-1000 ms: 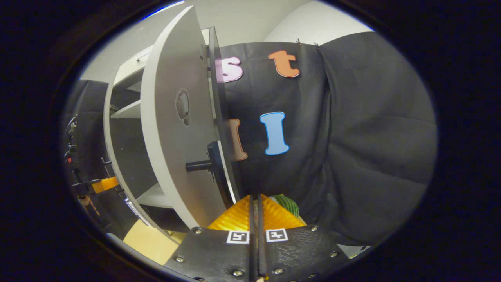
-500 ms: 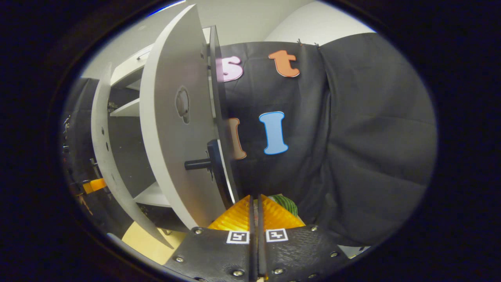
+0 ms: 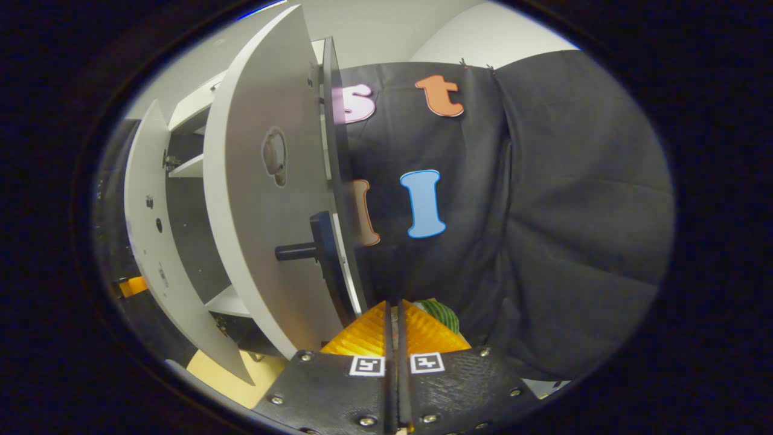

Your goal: Open the right door of the double-door shoe cabinet with the right hand, and open the left door with the left hand.

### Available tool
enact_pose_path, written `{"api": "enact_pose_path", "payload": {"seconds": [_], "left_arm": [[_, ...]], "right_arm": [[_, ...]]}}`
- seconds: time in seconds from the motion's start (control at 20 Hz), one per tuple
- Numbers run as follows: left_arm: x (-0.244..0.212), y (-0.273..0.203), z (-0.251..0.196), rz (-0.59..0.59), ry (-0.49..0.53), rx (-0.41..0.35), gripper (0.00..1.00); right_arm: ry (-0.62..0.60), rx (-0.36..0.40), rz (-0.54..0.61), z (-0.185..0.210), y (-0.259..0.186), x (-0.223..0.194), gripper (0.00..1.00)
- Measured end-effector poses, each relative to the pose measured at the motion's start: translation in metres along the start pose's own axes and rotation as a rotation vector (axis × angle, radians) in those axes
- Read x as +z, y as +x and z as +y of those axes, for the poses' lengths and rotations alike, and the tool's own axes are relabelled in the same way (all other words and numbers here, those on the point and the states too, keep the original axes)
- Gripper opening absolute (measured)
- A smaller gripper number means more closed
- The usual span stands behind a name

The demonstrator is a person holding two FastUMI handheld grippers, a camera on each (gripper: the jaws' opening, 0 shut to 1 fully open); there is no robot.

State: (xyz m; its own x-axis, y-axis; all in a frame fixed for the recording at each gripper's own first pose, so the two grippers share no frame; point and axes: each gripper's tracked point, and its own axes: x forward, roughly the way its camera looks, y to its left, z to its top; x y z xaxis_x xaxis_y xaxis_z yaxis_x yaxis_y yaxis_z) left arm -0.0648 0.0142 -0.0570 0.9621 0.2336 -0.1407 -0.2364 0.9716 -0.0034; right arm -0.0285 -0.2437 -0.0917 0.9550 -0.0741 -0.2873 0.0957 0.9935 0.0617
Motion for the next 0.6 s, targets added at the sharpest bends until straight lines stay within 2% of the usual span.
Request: {"api": "enact_pose_path", "payload": {"seconds": [0.2,0.4,0.6], "left_arm": [[0.001,-0.007,0.028,0.005,0.048,0.078,0.06],[0.003,-0.010,0.063,0.003,0.040,0.165,0.00],[0.005,-0.012,0.078,-0.012,0.034,0.177,0.00]], "right_arm": [[-0.002,0.002,0.009,-0.001,0.004,-0.003,0.01],[-0.002,-0.001,0.016,-0.002,0.008,-0.006,0.01],[0.001,-0.005,0.020,-0.002,0.009,-0.007,0.01]]}}
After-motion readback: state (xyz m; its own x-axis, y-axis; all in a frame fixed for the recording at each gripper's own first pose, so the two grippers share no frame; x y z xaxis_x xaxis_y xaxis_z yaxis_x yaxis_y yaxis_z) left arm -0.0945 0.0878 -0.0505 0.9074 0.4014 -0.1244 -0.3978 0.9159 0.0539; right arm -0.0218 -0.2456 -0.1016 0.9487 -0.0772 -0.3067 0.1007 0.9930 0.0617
